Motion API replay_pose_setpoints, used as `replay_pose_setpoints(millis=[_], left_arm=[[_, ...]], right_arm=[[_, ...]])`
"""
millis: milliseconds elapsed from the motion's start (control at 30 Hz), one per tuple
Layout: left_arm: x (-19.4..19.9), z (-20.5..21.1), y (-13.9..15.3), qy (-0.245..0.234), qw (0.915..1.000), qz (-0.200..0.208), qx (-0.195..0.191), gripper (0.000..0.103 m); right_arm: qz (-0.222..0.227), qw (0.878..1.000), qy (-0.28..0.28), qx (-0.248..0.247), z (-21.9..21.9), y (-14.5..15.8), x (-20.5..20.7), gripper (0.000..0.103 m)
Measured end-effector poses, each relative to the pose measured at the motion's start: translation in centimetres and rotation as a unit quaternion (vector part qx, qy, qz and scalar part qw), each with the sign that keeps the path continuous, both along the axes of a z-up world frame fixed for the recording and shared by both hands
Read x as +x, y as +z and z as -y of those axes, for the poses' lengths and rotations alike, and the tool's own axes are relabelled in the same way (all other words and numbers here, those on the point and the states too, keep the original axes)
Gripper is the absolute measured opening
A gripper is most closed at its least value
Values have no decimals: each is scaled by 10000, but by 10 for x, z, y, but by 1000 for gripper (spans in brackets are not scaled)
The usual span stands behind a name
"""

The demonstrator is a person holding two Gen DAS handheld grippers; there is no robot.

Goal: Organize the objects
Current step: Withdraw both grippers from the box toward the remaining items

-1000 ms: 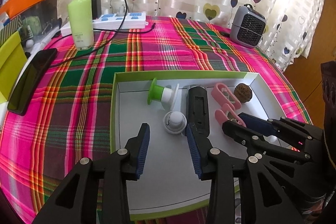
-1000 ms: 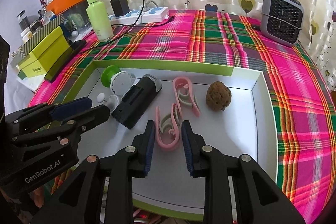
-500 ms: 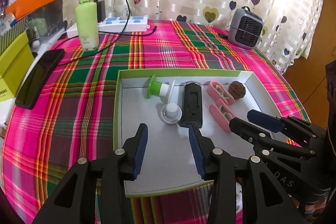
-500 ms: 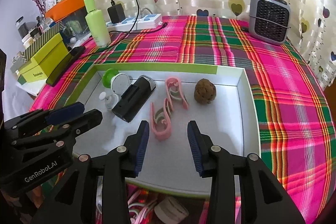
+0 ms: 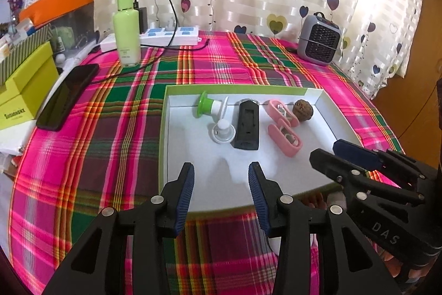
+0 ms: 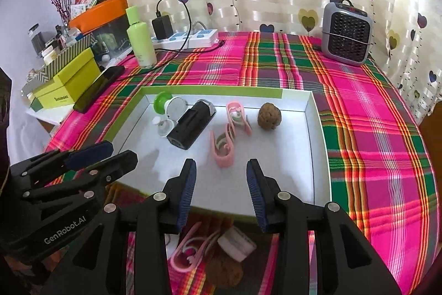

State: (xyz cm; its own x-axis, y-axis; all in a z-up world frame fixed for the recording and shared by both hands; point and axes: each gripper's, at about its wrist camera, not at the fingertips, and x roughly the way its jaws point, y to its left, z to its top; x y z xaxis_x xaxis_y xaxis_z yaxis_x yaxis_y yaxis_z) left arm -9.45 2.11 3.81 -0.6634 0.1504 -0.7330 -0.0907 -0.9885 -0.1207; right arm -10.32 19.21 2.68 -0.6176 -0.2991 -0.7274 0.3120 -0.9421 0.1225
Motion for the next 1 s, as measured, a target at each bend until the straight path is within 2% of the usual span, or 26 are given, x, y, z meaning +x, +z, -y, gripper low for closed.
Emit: replay_pose_setpoints(millis=[600, 1000], left_arm=[[36, -1, 2, -34, 9999, -133, -40, 39], [57, -8, -12, -349, 9991, -31, 230, 42]], right_arm=[[-189, 9995, -253, -42, -17, 9, 41, 39], [-85, 9986, -521, -44, -39, -6, 59, 39]])
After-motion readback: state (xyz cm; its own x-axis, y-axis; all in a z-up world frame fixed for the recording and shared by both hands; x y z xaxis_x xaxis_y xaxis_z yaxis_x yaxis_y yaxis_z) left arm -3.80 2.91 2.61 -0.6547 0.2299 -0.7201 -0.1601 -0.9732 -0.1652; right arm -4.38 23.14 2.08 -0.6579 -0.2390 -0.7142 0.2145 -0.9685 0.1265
